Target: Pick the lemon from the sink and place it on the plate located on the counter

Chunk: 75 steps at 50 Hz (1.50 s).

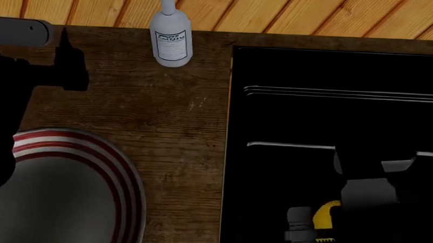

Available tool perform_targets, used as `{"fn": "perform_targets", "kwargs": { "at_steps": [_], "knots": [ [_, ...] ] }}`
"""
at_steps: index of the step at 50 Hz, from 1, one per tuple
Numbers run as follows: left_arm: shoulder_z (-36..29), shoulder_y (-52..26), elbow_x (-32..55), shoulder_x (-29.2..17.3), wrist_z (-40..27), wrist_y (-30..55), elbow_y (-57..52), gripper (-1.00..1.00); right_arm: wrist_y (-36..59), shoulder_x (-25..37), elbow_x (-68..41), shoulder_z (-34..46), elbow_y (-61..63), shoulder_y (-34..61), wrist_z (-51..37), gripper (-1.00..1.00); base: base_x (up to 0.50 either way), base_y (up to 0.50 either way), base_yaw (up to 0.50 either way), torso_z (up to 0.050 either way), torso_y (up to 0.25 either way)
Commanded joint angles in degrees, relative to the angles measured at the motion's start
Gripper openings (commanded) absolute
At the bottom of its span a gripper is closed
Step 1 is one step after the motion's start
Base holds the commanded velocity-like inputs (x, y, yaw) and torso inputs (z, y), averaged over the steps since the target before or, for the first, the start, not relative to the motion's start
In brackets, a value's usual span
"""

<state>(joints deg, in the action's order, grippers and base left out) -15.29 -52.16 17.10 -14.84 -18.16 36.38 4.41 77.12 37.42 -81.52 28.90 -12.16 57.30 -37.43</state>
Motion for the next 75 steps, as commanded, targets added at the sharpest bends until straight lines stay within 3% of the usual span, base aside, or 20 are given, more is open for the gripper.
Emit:
{"fn": "perform_targets", "kwargs": {
  "at_steps": [1,25,34,57,75],
  "knots": [
    [-0.07,0.15,0.44,-0.44,-0.45,1.28,-2.05,1.0,-0.22,1.88,-4.63,-4.27,6.53,-0.11,-4.95,-1.0,0.0,0.0,0.0,0.0,0.0],
    [0.52,-1.21,2.07,-1.83,-2.24,7.62,-9.36,1.0,-0.83,6.31,-17.27,-10.86,17.18,2.83,-14.98,-1.0,0.0,0.0,0.0,0.0,0.0],
    [2.17,-4.2,3.6,-3.6,-3.31,13.75,-14.27,1.0,-1.23,6.55,-19.67,-11.8,20.41,5.84,-15.86,-1.0,0.0,0.0,0.0,0.0,0.0],
    [5.64,-9.44,5.13,-13.2,-4.75,28.3,-24.81,1.0,-1.34,5.95,-34.69,-7.4,23.76,16.46,-26.28,-1.0,0.0,0.0,0.0,0.0,0.0],
    [7.79,-11.81,7.19,-14.86,-5.54,35.72,-28.98,1.0,-5.06,3.53,-46.48,-3.77,28.25,26.09,-31.53,-1.0,0.0,0.0,0.0,0.0,0.0]
  ]
}}
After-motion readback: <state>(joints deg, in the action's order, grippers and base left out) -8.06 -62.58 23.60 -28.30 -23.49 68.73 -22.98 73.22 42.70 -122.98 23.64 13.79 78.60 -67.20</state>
